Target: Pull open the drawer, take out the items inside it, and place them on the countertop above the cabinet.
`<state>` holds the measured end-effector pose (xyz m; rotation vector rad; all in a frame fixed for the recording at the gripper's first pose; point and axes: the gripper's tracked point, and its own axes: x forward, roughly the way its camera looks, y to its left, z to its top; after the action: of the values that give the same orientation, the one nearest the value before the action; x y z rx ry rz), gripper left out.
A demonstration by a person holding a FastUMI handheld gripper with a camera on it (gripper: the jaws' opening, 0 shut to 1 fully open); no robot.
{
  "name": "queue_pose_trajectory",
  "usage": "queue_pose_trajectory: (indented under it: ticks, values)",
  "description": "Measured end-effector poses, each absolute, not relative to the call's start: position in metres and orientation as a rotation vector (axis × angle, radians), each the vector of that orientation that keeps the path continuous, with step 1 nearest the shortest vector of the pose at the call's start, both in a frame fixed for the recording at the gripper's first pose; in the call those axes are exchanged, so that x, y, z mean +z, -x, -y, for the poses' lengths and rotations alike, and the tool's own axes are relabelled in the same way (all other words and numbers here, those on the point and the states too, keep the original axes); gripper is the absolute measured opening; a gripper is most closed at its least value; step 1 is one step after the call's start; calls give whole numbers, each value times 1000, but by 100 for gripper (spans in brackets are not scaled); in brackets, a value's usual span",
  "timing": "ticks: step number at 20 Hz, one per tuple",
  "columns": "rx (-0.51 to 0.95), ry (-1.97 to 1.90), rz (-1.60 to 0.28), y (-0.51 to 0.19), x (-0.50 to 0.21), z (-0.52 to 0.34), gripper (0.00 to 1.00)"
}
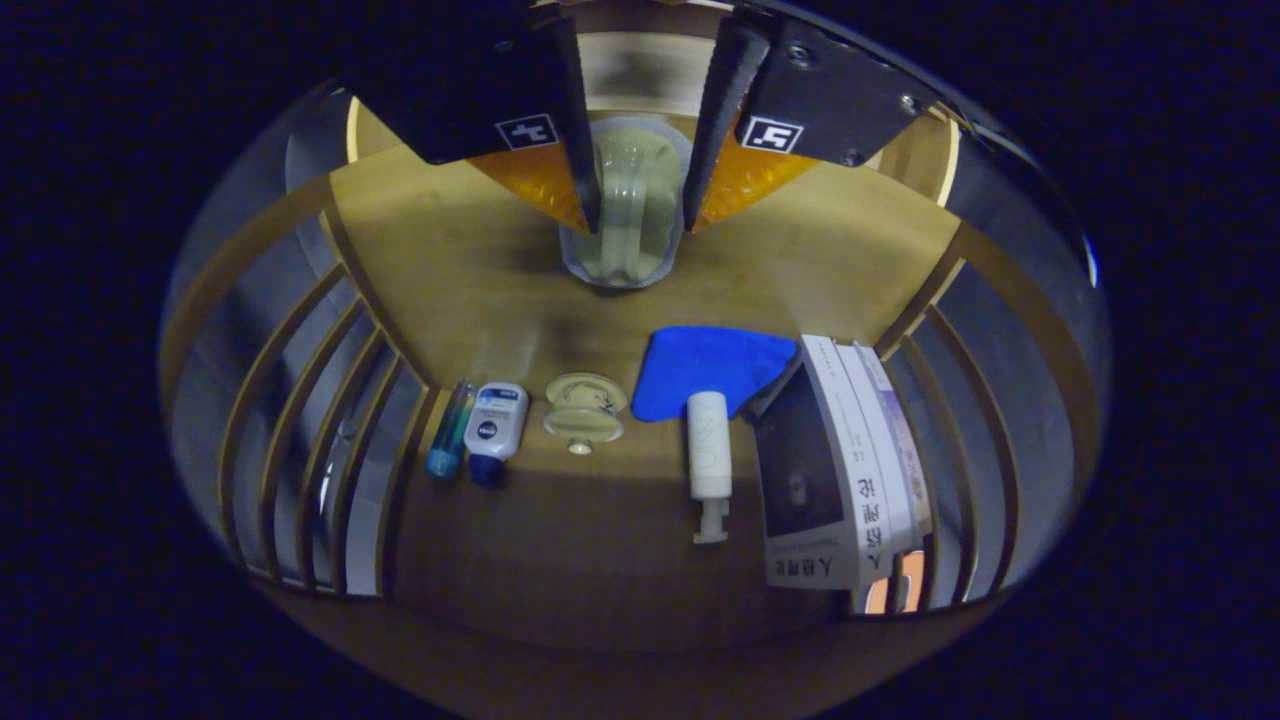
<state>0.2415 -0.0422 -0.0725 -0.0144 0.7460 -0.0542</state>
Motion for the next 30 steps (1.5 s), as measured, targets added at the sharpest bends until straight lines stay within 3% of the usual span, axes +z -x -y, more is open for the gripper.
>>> queue_pose_trajectory:
  ticks: [12, 15, 24, 30]
  values:
    - [-29, 2, -398, -150, 7, 35, 53]
    - [-31, -7, -297, -124, 13, 32, 100]
    - [53, 36, -64, -49, -2, 3, 100]
    - [13, 27, -122, -18, -67, 3, 100]
